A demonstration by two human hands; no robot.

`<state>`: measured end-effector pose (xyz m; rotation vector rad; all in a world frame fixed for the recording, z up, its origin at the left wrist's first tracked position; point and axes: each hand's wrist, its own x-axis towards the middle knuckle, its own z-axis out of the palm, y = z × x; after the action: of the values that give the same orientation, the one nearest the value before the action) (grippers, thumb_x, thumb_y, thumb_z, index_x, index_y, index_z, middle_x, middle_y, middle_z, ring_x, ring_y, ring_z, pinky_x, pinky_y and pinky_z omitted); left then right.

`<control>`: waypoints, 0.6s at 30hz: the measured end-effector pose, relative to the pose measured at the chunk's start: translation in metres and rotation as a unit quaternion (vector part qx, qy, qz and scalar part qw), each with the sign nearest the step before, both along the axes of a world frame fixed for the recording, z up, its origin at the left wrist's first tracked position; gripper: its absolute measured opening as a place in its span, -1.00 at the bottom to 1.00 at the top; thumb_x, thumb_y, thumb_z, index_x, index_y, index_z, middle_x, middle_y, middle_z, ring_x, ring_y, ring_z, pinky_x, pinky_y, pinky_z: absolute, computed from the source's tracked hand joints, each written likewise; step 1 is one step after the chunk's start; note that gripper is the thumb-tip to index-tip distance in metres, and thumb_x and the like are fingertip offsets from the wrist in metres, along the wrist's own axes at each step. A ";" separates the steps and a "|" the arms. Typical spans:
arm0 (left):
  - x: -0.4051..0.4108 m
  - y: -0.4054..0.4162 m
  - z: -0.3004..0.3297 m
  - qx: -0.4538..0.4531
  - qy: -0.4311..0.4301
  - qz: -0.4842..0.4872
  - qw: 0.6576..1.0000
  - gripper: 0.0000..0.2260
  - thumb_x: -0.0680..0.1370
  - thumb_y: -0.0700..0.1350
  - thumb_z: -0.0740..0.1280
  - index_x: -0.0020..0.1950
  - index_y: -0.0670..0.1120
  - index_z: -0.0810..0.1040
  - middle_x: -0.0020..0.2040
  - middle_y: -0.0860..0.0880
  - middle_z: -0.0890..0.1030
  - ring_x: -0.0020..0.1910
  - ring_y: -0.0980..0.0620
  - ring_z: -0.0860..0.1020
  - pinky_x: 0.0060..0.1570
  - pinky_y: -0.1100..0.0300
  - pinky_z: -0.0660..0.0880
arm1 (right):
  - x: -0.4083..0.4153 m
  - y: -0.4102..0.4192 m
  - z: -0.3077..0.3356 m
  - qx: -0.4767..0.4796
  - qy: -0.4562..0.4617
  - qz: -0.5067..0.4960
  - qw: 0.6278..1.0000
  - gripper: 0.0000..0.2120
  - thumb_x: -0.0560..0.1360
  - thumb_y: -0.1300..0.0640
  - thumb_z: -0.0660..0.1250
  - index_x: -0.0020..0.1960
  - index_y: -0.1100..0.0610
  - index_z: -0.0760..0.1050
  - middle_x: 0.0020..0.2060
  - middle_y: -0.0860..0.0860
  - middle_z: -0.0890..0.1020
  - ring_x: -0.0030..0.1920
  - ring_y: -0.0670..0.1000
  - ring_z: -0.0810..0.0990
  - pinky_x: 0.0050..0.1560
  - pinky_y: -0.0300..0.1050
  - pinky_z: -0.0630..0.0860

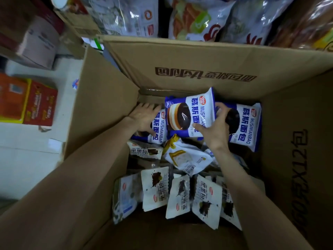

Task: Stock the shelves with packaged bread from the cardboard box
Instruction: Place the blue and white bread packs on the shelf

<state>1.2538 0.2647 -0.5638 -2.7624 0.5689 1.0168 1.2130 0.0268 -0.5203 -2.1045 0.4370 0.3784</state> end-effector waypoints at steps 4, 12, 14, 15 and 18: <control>-0.010 0.000 0.005 0.008 -0.099 -0.042 0.994 -0.06 0.32 0.29 0.44 0.51 -0.12 0.10 0.28 -0.15 0.35 0.24 -0.12 0.34 0.24 0.04 0.27 | -0.002 -0.010 0.016 0.001 -0.026 -0.069 0.997 -0.20 0.33 0.14 0.55 0.44 0.05 0.21 0.28 0.03 0.49 0.23 0.04 0.51 0.21 0.02 0.50; -0.014 -0.001 0.009 -0.032 -0.134 -0.052 0.989 -0.34 0.39 0.15 0.45 0.31 -0.15 0.27 0.19 -0.14 0.51 0.21 -0.11 0.46 0.39 0.01 0.14 | -0.008 -0.029 0.033 0.039 -0.033 -0.042 0.998 -0.37 0.40 0.15 0.49 0.39 0.06 0.29 0.20 -0.01 0.53 0.01 -0.16 0.50 -0.20 -0.50 0.45; -0.018 0.001 0.019 -0.047 -0.160 -0.050 0.985 -0.32 0.36 0.18 0.46 0.28 -0.17 0.30 0.15 -0.15 0.53 0.17 -0.13 0.50 0.37 -0.01 0.19 | -0.010 -0.030 0.044 0.033 -0.054 -0.043 0.997 -0.35 0.41 0.15 0.48 0.41 0.04 0.27 0.21 -0.07 0.51 -0.02 -0.31 0.47 -0.16 -0.52 0.43; -0.021 0.004 0.025 -0.064 -0.185 -0.058 0.979 -0.30 0.31 0.20 0.50 0.23 -0.20 0.33 0.08 -0.16 0.55 0.09 -0.14 0.53 0.34 -0.03 0.27 | -0.012 -0.031 0.052 0.033 -0.070 -0.046 0.996 -0.35 0.41 0.16 0.48 0.41 0.03 0.26 0.20 -0.10 0.48 -0.01 -0.36 0.45 -0.18 -0.56 0.42; -0.032 0.009 0.048 -0.171 -0.239 0.020 0.956 -0.23 0.19 0.23 0.56 0.11 -0.30 0.41 -0.10 -0.22 0.57 -0.09 -0.20 0.59 0.16 0.03 0.43 | -0.022 -0.040 0.082 0.025 -0.122 -0.059 0.991 -0.38 0.41 0.14 0.48 0.35 -0.05 0.25 0.22 -0.04 0.51 0.09 -0.19 0.54 -0.15 -0.44 0.52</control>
<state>1.2213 0.2736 -0.5162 -3.1655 0.6581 0.2354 1.1915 -0.0129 -0.4387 -2.0336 0.4012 0.0616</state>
